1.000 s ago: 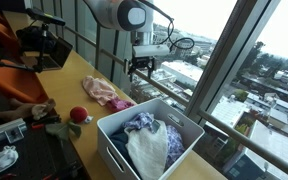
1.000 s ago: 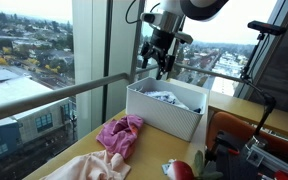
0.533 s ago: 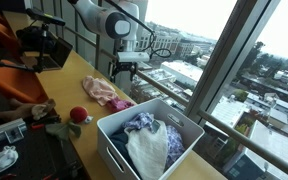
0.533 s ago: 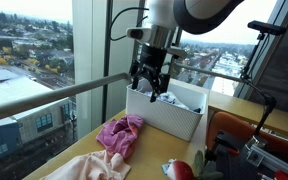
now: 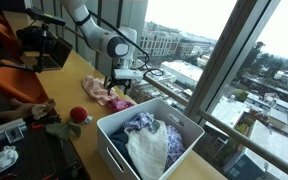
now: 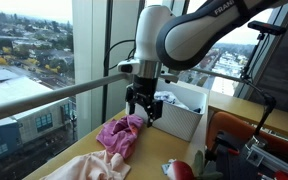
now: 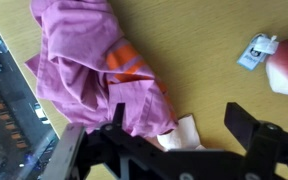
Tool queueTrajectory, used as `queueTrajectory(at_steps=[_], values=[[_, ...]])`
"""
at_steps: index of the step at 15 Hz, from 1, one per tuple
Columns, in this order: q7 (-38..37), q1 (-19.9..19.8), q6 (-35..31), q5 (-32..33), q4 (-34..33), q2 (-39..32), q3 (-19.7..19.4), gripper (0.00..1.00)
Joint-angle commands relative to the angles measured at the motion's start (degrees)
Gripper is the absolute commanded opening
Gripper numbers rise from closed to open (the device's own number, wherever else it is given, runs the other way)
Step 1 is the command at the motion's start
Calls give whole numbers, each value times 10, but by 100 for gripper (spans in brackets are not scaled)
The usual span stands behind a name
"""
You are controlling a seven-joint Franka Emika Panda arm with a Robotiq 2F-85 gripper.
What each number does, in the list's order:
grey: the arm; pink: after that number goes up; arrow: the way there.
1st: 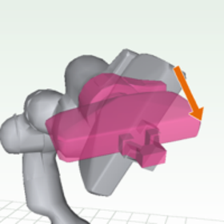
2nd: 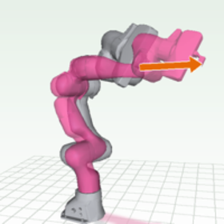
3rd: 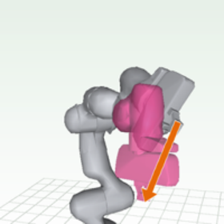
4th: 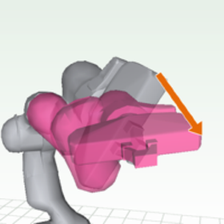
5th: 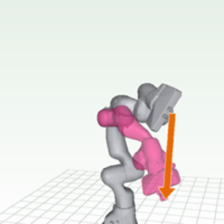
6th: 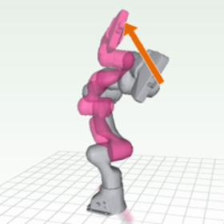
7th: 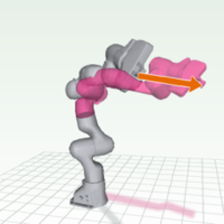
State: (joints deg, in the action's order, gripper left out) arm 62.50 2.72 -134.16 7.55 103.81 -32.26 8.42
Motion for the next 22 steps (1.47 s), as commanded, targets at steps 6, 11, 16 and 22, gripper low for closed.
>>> queueTrajectory(at_steps=[6, 11, 16, 22], values=[[-49, 37, 14, 26, -76, -87, -2, 100], [-49, 36, 21, 20, -101, -104, 12, 75], [-43, 32, 15, 23, -101, -101, 12, 42], [-33, 10, 17, 20, -105, -101, 9, 1]])
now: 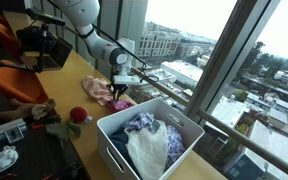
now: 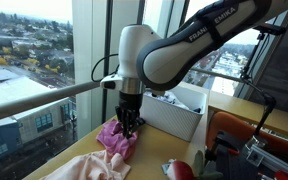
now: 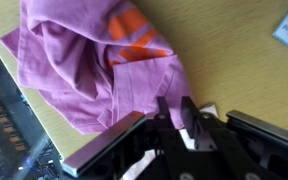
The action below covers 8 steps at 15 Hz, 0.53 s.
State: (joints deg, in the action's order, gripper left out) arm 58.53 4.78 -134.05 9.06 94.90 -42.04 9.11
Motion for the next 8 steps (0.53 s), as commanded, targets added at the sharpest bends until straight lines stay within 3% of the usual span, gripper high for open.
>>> queueTrajectory(at_steps=[1, 3, 8], values=[[8, -13, 17, 4, -17, -3, 2, 40], [8, -17, 21, 3, -24, -6, 4, 36], [9, -15, 22, 4, -25, -11, 6, 71]])
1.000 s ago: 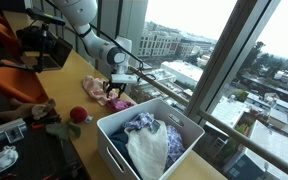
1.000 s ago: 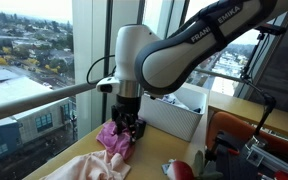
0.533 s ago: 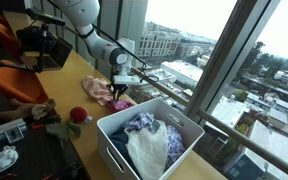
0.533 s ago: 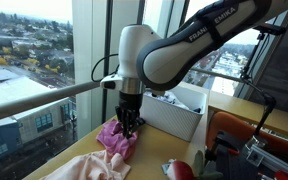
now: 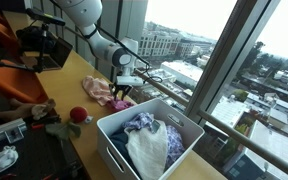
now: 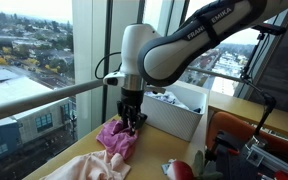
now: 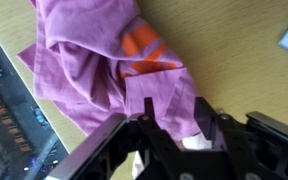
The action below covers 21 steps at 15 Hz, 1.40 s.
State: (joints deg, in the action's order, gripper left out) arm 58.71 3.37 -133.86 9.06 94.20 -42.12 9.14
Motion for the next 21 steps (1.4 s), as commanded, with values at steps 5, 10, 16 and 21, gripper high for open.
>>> queueTrajectory(at_steps=[5, 10, 16, 21], values=[[7, 3, 21, 3, -25, -25, 8, 100], [4, 9, 20, 1, -34, -43, 13, 66], [-8, 5, 21, 4, -18, -31, 2, 20], [-3, -19, 26, 6, 1, 11, -9, 0]])
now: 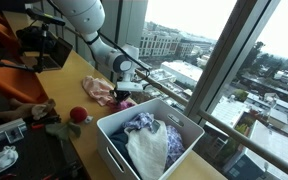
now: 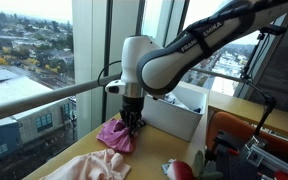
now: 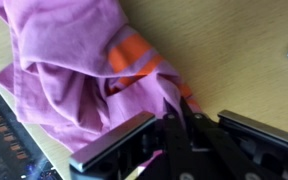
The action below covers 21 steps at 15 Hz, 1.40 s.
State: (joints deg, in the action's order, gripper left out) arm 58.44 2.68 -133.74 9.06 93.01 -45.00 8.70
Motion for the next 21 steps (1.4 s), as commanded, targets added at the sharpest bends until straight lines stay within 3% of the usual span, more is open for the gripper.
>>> queueTrajectory(at_steps=[1, 11, 16, 21], values=[[0, -16, 28, 9, 10, 48, -9, 0], [43, -77, 96, 10, -19, 195, -52, 1], [83, -113, 139, -2, -98, 231, -81, 1], [107, -134, 170, -10, -180, 217, -97, 1]])
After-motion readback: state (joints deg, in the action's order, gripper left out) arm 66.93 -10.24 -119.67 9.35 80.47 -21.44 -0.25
